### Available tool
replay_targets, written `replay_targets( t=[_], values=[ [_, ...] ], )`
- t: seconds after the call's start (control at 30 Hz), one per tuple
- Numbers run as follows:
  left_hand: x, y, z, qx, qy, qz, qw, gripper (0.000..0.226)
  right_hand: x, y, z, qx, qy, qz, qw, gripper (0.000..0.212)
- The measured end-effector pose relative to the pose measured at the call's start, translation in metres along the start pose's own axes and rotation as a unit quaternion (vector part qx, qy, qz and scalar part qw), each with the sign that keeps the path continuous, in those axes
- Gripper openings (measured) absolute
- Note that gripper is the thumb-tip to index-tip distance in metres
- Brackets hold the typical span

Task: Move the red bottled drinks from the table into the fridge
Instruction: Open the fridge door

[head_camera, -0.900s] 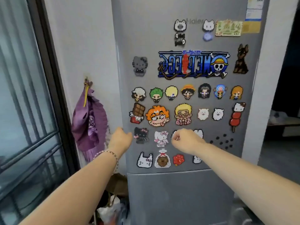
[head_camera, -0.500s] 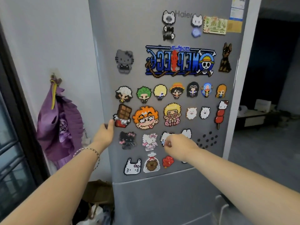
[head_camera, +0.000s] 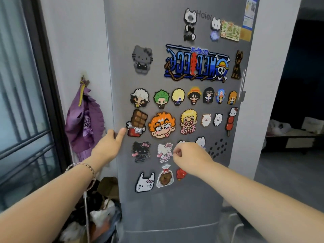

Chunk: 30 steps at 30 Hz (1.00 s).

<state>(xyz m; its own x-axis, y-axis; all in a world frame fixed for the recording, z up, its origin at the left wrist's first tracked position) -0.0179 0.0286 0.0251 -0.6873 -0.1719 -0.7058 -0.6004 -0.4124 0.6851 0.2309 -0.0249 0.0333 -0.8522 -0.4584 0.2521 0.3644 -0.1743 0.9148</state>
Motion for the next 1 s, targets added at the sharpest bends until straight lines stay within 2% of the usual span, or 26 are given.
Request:
replay_targets(
  t=[0.2,0.37,0.47,0.53,0.6,0.67,0.8,0.9,1.0],
  values=[
    [-0.043,0.015,-0.142,-0.103,-0.029,0.069,0.992,0.054,-0.006,0.048,-0.084,-0.061,0.04,0.035,0.997,0.027],
    [-0.103,-0.006,-0.254,-0.08,-0.097,0.118,0.985,0.047,-0.014,0.106,-0.154,-0.16,0.063,0.076,0.982,0.029],
    [-0.145,-0.03,-0.303,-0.035,-0.208,0.173,0.962,0.047,-0.025,0.139,-0.194,-0.246,0.047,0.107,0.962,0.034],
    [-0.173,-0.047,-0.336,-0.011,-0.312,0.203,0.928,0.057,-0.034,0.156,-0.224,-0.312,0.031,0.133,0.94,0.037],
    [-0.194,-0.06,-0.355,0.008,-0.365,0.201,0.909,0.049,-0.042,0.168,-0.249,-0.36,0.015,0.145,0.922,0.043],
    [-0.22,-0.074,-0.368,0.031,-0.368,0.171,0.913,0.032,-0.062,0.177,-0.275,-0.375,-0.03,0.116,0.919,0.057],
    [-0.252,-0.109,-0.372,0.064,-0.336,0.181,0.922,0.026,-0.118,0.195,-0.309,-0.378,-0.156,0.053,0.911,0.091],
    [-0.27,-0.134,-0.373,0.077,-0.327,0.25,0.908,0.024,-0.162,0.209,-0.33,-0.394,-0.237,0.029,0.887,0.105],
    [-0.29,-0.146,-0.372,0.082,-0.319,0.273,0.904,0.022,-0.201,0.22,-0.342,-0.408,-0.29,0.024,0.865,0.108]
  ],
)
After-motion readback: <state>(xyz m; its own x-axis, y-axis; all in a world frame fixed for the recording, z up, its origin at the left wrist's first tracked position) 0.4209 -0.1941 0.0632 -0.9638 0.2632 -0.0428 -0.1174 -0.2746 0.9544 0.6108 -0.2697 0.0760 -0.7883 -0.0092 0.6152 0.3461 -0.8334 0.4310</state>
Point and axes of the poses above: each hand's wrist, its own z-axis towards the middle knuckle, its own y-axis out of the back of the hand, x = y × z, the point moved 9 cm from there along z, towards the middle knuckle, and after that the axes turned 13 degrees about y, right-handed, at the moved point
